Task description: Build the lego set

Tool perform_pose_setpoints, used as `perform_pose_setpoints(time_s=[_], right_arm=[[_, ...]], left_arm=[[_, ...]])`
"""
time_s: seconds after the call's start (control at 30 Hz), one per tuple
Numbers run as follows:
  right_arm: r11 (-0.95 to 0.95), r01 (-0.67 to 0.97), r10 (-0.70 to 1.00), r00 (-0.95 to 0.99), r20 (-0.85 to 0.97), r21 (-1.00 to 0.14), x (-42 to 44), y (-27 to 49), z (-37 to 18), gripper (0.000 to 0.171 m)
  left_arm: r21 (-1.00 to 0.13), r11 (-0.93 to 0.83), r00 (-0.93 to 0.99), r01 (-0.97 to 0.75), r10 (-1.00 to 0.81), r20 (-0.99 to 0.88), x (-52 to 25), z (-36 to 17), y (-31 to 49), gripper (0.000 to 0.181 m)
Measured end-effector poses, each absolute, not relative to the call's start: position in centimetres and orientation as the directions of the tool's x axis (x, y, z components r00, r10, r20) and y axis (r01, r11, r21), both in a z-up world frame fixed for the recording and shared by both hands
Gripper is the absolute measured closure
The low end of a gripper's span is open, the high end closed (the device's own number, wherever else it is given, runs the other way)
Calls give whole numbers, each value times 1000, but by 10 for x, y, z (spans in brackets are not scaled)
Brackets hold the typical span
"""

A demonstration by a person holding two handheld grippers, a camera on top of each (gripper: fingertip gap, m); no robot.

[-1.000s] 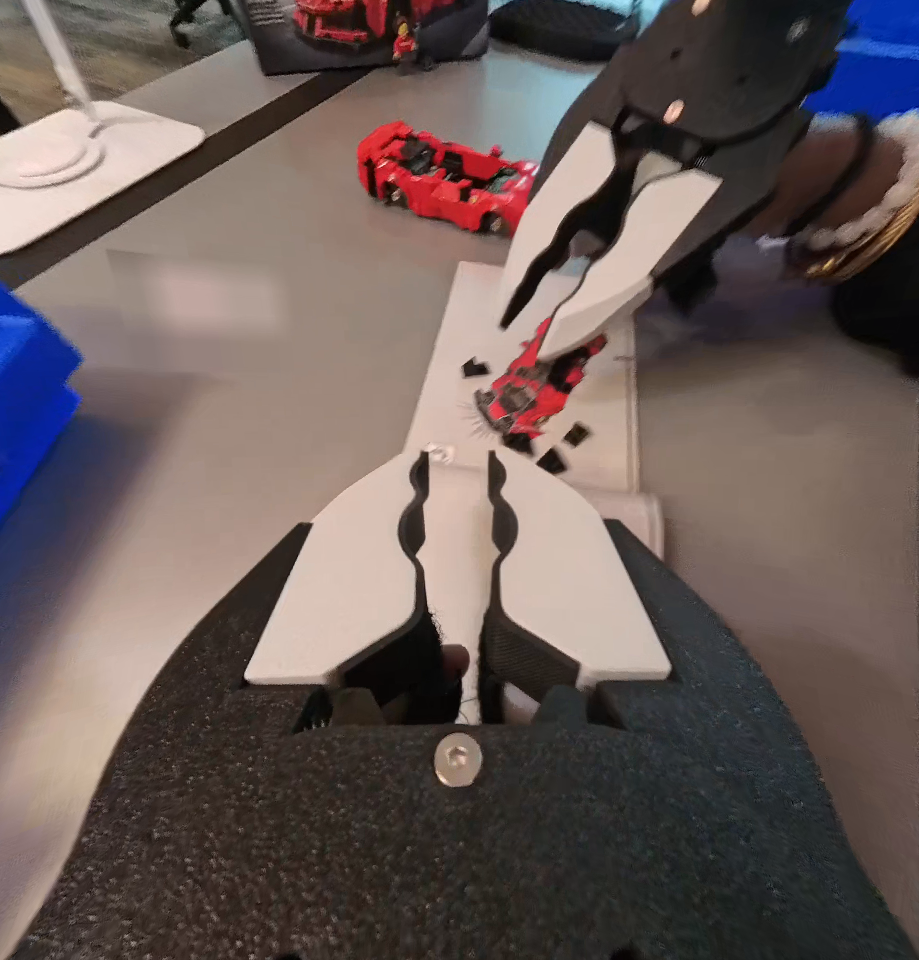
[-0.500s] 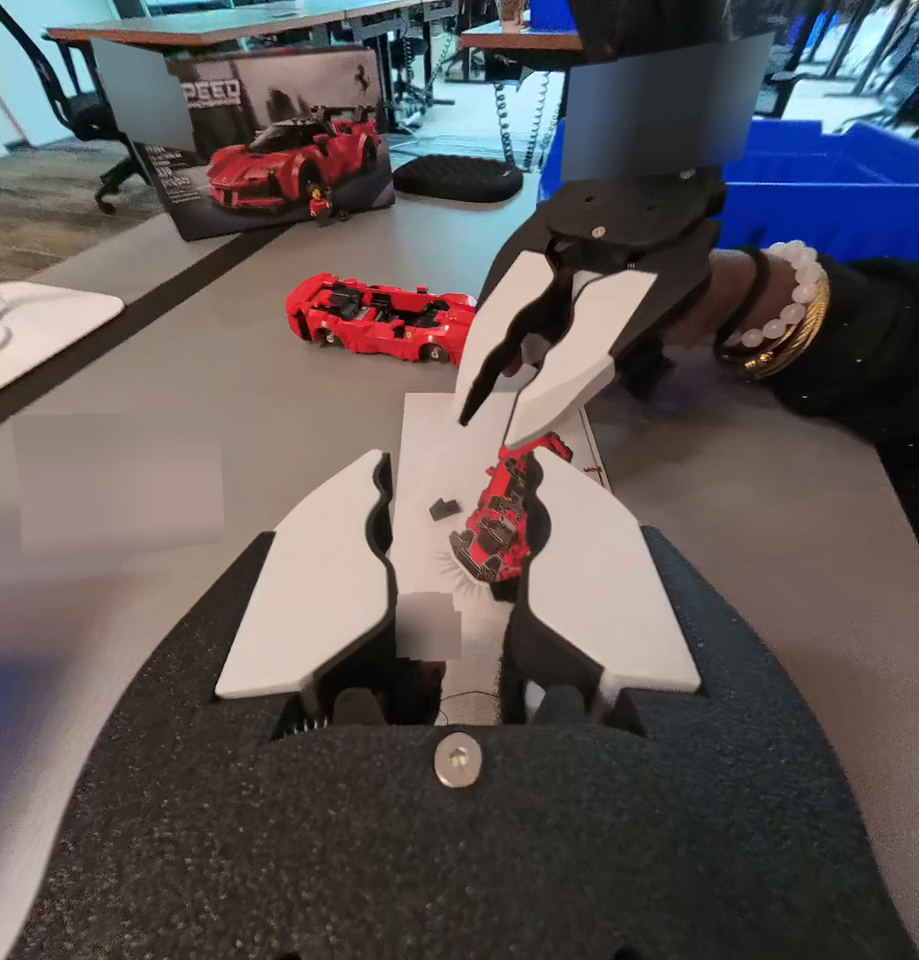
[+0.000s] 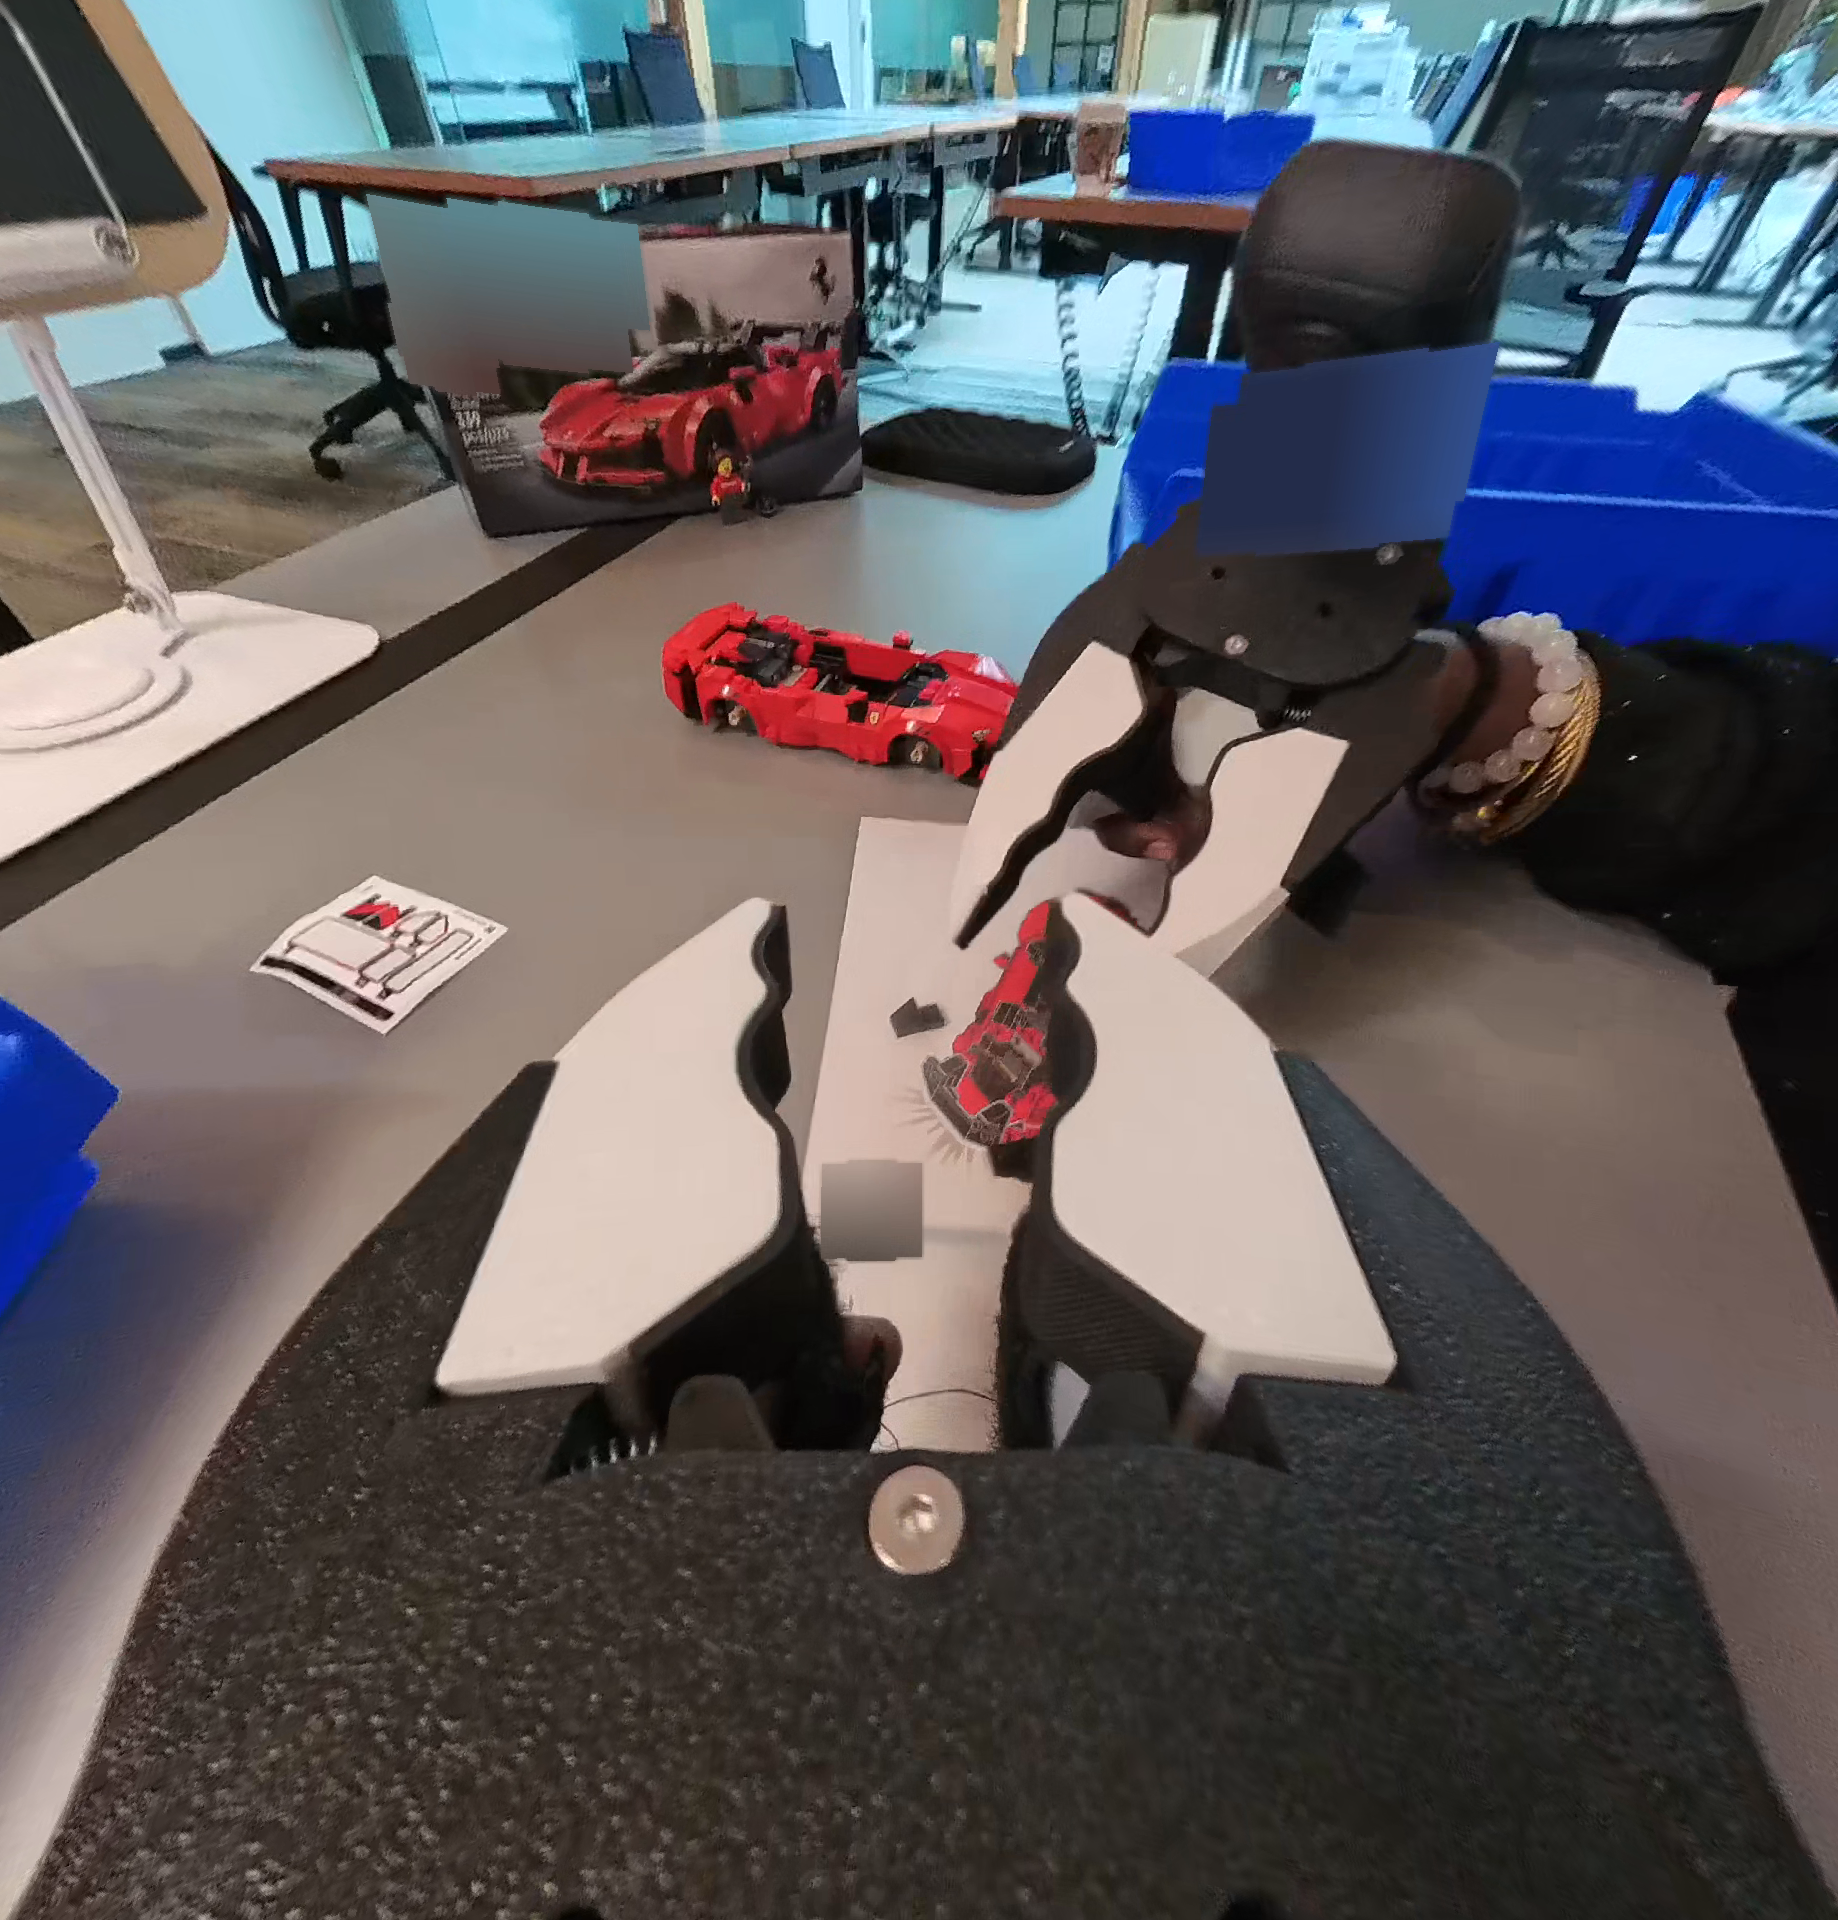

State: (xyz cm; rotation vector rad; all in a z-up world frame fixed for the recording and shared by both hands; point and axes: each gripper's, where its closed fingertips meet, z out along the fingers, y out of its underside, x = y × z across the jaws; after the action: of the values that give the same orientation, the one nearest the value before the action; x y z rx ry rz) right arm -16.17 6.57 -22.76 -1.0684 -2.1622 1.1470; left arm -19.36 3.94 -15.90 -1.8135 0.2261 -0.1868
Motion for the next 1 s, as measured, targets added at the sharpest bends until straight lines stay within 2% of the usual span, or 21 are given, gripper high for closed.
perform_pose_setpoints(time_s=[0.07, 0.2, 0.4, 0.5, 0.6, 0.73, 0.9, 1.0], right_arm=[[338, 361, 802, -594, 66, -869, -163, 64, -219, 128], [298, 364, 822, -568, 44, -882, -164, 73, -215, 131], [294, 366, 821, -570, 37, -883, -163, 73, -214, 137], [282, 386, 828, -561, 19, -878, -158, 79, -214, 149], [296, 500, 816, -576, -57, -814, -140, 90, -224, 148], [341, 566, 793, -602, -93, -751, -123, 98, -236, 142], [453, 546, 769, -639, -1, -705, -125, 95, -251, 140], [465, 533, 764, -645, 16, -706, -129, 91, -253, 147]], left_arm=[[-976, -212, 963, -42, -270, 18, -190, -156, 40, 138], [-964, -264, 944, -8, -319, 79, -182, -165, 43, 139], [-944, -318, 933, -88, -359, 34, -173, -175, 40, 142], [-935, -344, 932, -90, -361, 43, -175, -178, 38, 144], [-927, -364, 923, -88, -381, 62, -173, -183, 37, 149], [-892, -435, 908, -123, -412, 76, -166, -201, 38, 152], [-846, -479, 890, -233, -456, 14, -155, -217, 38, 153], [-822, -510, 889, -254, -458, 10, -154, -226, 39, 152]])
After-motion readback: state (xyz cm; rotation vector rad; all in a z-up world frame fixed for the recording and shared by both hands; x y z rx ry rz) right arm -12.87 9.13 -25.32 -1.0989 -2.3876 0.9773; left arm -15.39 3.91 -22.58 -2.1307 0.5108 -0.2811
